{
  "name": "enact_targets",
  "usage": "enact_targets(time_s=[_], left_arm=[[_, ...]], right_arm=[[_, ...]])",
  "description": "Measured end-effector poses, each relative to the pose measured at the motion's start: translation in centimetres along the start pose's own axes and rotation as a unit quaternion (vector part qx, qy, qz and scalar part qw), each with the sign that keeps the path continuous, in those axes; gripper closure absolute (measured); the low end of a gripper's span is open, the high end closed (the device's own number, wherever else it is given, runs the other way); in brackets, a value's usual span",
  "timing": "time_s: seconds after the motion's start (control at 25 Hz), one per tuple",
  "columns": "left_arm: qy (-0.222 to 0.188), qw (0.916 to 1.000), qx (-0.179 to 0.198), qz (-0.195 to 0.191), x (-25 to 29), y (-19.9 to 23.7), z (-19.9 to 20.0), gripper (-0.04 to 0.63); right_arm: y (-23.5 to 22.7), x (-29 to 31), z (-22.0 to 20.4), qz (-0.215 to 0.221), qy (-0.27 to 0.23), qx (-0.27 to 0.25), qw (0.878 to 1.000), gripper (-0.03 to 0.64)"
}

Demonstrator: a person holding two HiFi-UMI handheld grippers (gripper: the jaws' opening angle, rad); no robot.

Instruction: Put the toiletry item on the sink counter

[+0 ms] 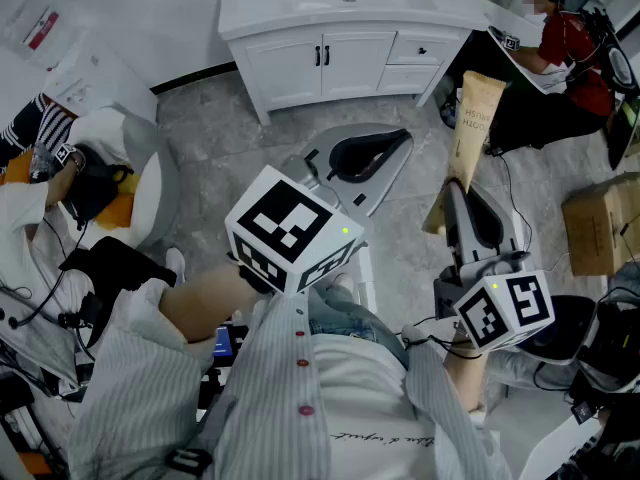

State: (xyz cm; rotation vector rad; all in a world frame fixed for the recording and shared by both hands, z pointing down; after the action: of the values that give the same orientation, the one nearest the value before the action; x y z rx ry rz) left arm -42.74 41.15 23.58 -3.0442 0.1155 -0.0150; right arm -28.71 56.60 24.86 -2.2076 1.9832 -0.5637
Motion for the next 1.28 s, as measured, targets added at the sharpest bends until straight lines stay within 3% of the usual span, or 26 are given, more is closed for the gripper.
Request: enact_targets(time_s=[0.36, 0.6, 0.8, 1.0, 1.28], left_arm=[[0.032, 0.9985, -0.026, 0.035, -0.2, -3.8, -1.7, 0.58], [0.035, 0.9979, 0.0, 0.055, 1.5, -5.4, -1.7, 0.58], [0.033, 0.9968, -0.014, 0.072, 2.0, -6.1, -2.2, 0.58], [0.034, 0.9949, -0.033, 0.089, 2.6, -5.6, -3.2, 0.58], [0.041, 0.9928, -0.03, 0.108, 4.6, -1.5, -4.8, 0.58]], right_arm=[[-1.2, -1.6, -1.6, 0.023, 0.018, 0.025, 0.999, 0.583], [-3.6, -2.4, -1.3, 0.028, 0.014, 0.028, 0.999, 0.583], [-4.9, -2.5, -1.7, 0.035, 0.017, 0.029, 0.999, 0.583], [-5.9, -1.5, -2.0, 0.045, 0.026, 0.031, 0.998, 0.583], [-8.1, 3.8, -1.8, 0.059, 0.04, 0.03, 0.997, 0.583]])
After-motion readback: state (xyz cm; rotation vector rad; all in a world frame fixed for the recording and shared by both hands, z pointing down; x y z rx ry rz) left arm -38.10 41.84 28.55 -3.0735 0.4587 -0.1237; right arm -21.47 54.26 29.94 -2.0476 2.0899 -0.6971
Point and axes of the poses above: the fingertips, and each gripper's own axes: x forward along the fingers, y to its left, z out of its top, the point moved 10 cm from there along -x, backward along the fingers, and after that the axes turned 13 degrees about x, right-handed, at the moved point
